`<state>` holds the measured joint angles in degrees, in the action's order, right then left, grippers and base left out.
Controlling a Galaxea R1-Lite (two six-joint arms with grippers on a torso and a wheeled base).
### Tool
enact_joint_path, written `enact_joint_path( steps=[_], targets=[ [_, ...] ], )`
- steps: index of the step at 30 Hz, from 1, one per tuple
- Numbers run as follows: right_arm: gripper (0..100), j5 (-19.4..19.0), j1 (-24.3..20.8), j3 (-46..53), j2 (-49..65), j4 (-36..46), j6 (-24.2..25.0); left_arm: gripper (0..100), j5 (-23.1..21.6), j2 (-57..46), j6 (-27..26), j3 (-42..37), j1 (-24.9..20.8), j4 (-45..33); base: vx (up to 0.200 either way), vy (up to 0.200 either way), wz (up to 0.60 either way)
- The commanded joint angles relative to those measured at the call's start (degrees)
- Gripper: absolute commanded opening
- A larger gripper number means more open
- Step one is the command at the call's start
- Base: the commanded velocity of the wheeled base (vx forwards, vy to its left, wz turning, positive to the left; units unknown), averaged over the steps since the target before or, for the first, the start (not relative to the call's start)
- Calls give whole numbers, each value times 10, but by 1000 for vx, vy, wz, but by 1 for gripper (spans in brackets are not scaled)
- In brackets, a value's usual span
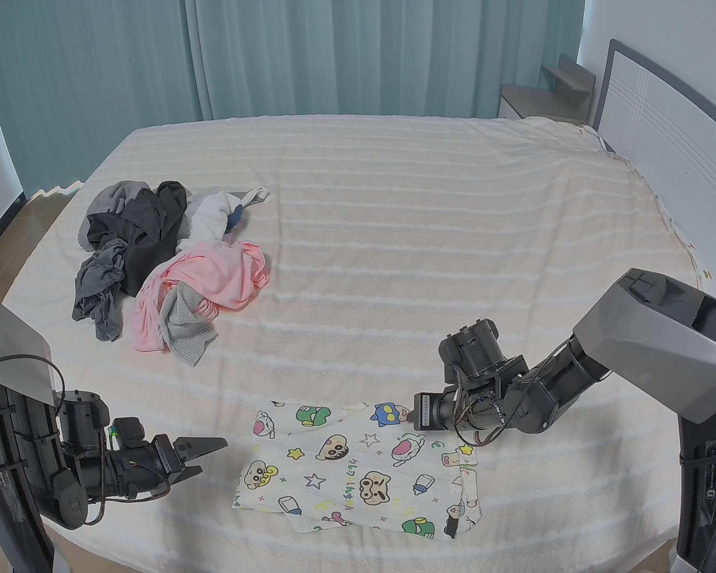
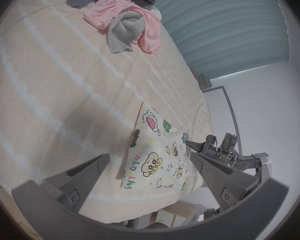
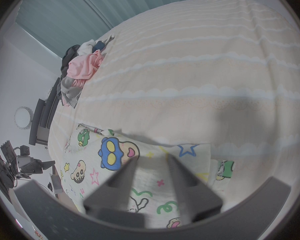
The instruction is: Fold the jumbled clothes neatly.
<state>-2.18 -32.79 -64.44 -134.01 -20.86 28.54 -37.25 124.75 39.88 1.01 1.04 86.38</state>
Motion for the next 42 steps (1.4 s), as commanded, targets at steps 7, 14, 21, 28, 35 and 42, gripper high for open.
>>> enact_joint_path(
  steps=[7, 14, 21, 28, 35, 42],
  targets=[
    [0, 0, -2, 6, 2, -4, 0, 100, 1, 2, -1, -10, 0, 0, 0, 0, 0],
    [0, 5, 4, 7, 25, 1, -1, 100, 1, 2, -1, -10, 0, 0, 0, 0, 0],
    [100, 4, 29, 28, 31, 8, 1, 100, 1, 3, -1, -10, 0, 0, 0, 0, 0],
    [100, 2, 33, 26, 30, 8, 6, 100, 1, 3, -1, -10, 0, 0, 0, 0, 0],
    [100, 0, 26, 15, 10, 6, 7, 100, 1, 3, -1, -10, 0, 0, 0, 0, 0],
    [100, -2, 23, 14, -2, 6, 8, 100, 1, 2, -1, -10, 0, 0, 0, 0, 0]
  ],
)
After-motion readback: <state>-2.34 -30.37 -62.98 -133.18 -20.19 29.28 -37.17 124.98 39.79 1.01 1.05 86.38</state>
